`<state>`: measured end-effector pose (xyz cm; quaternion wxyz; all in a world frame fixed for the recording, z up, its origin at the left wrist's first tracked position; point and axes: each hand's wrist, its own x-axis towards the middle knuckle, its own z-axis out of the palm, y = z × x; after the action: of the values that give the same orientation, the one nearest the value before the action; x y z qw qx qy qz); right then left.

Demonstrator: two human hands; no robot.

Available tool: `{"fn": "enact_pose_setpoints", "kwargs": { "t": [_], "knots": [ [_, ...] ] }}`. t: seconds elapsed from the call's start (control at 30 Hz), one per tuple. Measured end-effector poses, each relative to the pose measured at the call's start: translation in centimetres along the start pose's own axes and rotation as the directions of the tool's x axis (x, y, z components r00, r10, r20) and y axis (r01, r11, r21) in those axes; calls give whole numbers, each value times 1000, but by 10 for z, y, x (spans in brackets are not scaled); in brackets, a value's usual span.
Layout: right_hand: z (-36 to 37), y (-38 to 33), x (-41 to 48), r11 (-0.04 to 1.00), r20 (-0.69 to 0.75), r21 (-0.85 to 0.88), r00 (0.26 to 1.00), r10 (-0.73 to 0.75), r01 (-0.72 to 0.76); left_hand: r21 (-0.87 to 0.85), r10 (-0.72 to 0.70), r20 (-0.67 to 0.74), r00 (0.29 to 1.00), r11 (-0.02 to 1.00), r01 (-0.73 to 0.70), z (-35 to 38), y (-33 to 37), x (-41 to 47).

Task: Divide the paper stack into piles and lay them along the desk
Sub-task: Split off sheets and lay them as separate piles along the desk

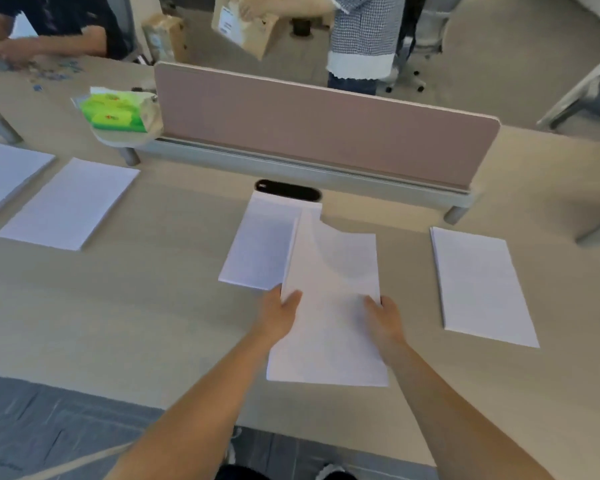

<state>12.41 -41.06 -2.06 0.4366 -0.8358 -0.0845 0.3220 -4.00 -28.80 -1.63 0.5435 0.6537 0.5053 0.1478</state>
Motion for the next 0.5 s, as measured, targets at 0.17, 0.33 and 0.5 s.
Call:
{"fn": "enact_pose_setpoints", "kwargs": {
  "t": [0.17,0.33,0.5],
  "knots": [
    [-77,62,3,991,-29,-123,999,39,-43,95,-134,109,985,988,124,99,-13,-28],
    [-94,88,14,975,65,-216,996,63,-48,230,-182,87,979,960,158,138,-30,-27],
    [-82,86,20,956,1,-282,996,87,-83,288,-248,55,967,932,222,147,-37,-24]
  ]
}}
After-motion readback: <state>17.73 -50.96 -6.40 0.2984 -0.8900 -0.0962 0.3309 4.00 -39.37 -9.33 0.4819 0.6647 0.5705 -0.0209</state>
